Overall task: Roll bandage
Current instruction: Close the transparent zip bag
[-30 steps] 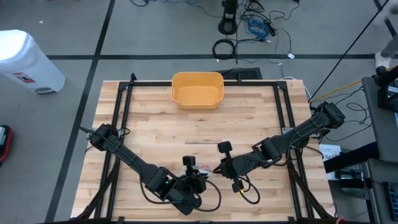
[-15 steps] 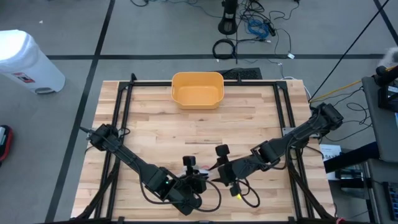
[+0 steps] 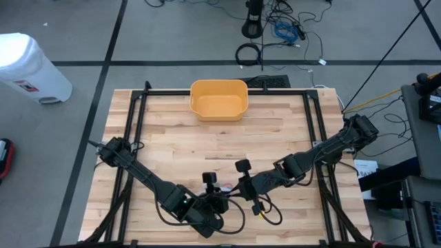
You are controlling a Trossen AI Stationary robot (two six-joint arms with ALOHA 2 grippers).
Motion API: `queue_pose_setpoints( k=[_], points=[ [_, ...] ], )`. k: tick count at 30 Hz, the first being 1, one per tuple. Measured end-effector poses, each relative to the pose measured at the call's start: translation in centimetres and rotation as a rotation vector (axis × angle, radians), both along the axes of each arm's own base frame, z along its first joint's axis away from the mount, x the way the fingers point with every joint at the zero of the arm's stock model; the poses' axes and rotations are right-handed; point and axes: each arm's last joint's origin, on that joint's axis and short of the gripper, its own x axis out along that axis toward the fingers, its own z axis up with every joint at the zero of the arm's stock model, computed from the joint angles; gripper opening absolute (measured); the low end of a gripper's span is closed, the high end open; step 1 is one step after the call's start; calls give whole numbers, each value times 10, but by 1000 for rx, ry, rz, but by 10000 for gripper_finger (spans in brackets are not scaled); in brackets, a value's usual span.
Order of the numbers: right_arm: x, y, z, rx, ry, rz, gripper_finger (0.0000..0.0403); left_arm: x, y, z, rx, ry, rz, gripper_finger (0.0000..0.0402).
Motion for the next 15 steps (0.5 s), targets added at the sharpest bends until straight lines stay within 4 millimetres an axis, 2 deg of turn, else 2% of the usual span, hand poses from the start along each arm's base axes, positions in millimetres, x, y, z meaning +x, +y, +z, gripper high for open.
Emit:
queue_pose_setpoints(
  k=[4, 15],
  points=[
    [0, 0, 0, -8, 3, 5, 5, 0, 0, 0, -1, 0, 0, 36],
    [-1, 2, 0, -17, -6, 8, 0, 0, 0, 0, 0, 3, 0, 36]
  ],
)
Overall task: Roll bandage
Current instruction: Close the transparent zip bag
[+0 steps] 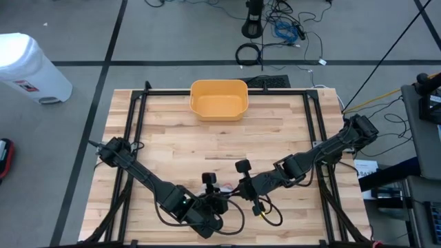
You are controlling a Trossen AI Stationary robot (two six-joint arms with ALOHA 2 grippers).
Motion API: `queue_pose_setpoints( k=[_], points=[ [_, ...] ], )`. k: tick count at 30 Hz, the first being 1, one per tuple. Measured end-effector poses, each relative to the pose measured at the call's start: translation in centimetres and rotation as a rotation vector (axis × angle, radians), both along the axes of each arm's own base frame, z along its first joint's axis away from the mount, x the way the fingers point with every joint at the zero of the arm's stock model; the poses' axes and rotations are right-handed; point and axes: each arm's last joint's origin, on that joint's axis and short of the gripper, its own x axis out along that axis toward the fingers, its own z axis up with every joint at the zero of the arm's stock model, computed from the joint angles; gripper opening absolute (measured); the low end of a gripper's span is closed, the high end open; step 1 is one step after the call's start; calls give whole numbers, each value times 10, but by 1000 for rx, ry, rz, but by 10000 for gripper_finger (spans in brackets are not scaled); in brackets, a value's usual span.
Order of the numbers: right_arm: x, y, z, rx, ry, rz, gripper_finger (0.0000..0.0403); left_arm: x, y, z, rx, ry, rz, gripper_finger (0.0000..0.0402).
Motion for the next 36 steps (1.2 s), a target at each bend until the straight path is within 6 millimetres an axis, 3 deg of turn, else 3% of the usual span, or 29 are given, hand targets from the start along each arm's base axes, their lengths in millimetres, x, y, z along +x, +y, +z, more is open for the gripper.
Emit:
queue_pose_setpoints(
  k=[36],
  points=[
    [-2, -2, 2, -36, 11, -43, 1, -14, -1, -6, -29, 99, 31, 36]
  ],
)
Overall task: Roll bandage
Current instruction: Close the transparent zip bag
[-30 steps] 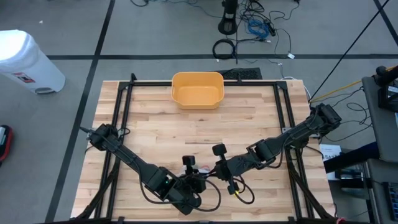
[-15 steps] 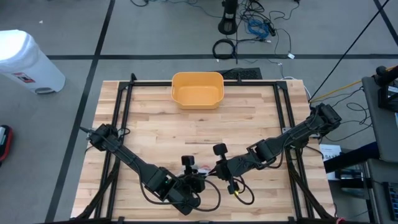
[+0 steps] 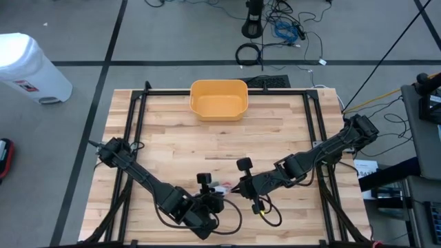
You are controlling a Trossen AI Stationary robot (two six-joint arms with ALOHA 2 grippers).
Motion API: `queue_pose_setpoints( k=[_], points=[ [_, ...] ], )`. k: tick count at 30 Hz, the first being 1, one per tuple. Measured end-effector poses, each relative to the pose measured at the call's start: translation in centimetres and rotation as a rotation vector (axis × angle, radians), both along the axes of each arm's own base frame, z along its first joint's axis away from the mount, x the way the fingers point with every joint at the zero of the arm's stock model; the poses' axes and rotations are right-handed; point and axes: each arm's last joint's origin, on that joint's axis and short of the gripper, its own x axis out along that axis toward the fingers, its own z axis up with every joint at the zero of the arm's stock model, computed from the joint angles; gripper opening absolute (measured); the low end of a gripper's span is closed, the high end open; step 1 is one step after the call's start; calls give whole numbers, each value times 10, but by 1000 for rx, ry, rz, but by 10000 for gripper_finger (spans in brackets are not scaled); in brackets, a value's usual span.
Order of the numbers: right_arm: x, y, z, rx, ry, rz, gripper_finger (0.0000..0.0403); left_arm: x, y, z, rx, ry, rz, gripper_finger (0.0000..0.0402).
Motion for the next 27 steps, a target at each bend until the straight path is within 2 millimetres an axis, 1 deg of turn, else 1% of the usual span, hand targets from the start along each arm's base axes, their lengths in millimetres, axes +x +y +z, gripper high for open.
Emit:
queue_pose_setpoints(
  k=[3, 6, 8, 12, 15, 18, 20, 22, 24, 27],
  points=[
    [-1, 2, 0, -3, -5, 7, 1, 0, 0, 0, 1, -1, 0, 36],
    [-3, 9, 2, -12, -21, 39, 19, 0, 0, 1, 5, -4, -1, 36],
    [-4, 13, 3, -14, -41, 56, 45, 1, 0, 1, 2, -13, -1, 36],
    [-2, 17, 2, -32, -69, 23, 114, 1, 0, 2, -3, -21, -1, 36],
    [4, 14, -6, -30, -44, -4, 160, 1, 0, 2, -3, -21, -1, 36],
    [10, 7, -11, -23, -32, -36, 185, 1, 0, 2, -3, -21, -1, 36],
    [13, 3, -11, -20, -33, -50, 189, 1, 0, 2, -3, -22, -1, 36],
    [14, 1, -11, -14, -36, -50, 178, 1, 0, 2, -1, -21, 0, 36],
    [14, 2, -10, -7, -43, -44, 152, 2, 0, 2, -3, -22, 2, 36],
    [15, 2, -10, 15, -35, -7, 93, 2, 1, 2, -2, -22, 4, 36]
  ],
)
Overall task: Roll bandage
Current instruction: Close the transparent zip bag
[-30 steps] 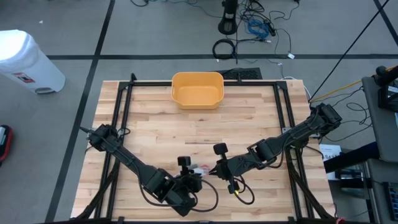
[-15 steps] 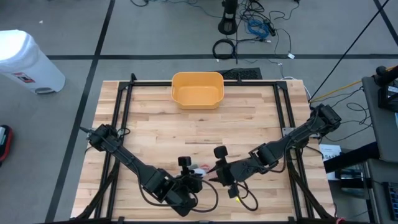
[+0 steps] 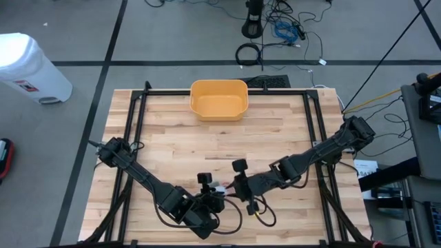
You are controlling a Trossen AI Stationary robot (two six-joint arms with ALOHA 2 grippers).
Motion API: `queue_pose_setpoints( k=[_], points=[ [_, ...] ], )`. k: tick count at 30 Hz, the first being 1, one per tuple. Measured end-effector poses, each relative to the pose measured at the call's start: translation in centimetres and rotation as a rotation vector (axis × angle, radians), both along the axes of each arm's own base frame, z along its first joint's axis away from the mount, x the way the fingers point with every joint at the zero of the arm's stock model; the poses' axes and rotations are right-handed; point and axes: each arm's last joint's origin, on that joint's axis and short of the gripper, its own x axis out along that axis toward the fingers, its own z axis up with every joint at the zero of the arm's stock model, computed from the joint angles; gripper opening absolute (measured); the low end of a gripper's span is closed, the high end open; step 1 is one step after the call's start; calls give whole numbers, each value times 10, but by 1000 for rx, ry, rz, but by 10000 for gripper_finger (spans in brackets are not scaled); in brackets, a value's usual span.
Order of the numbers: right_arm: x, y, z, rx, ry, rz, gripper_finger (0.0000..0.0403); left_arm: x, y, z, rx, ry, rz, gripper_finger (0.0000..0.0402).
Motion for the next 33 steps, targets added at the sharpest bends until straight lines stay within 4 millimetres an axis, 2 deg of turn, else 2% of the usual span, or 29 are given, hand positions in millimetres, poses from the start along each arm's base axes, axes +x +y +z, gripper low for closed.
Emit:
queue_pose_setpoints(
  k=[3, 5, 12, 15, 21, 33],
  points=[
    [0, 0, 0, 9, 7, 29, 30, 1, 1, 0, 1, 0, 4, 36],
    [0, 1, 0, 9, 10, 45, 8, 1, 2, 0, -1, -1, 6, 36],
    [2, 1, -4, 18, 17, 44, 49, 2, 2, 1, -7, -8, 5, 36],
    [4, 1, -4, 17, 14, 44, 55, 2, 1, 1, -10, -14, 6, 36],
    [4, 0, -4, 8, 12, 51, 7, 2, 2, 2, -9, -16, 7, 36],
    [3, 0, -5, 16, 23, 63, 1, 3, 1, 2, -26, -16, -2, 38]
  ],
)
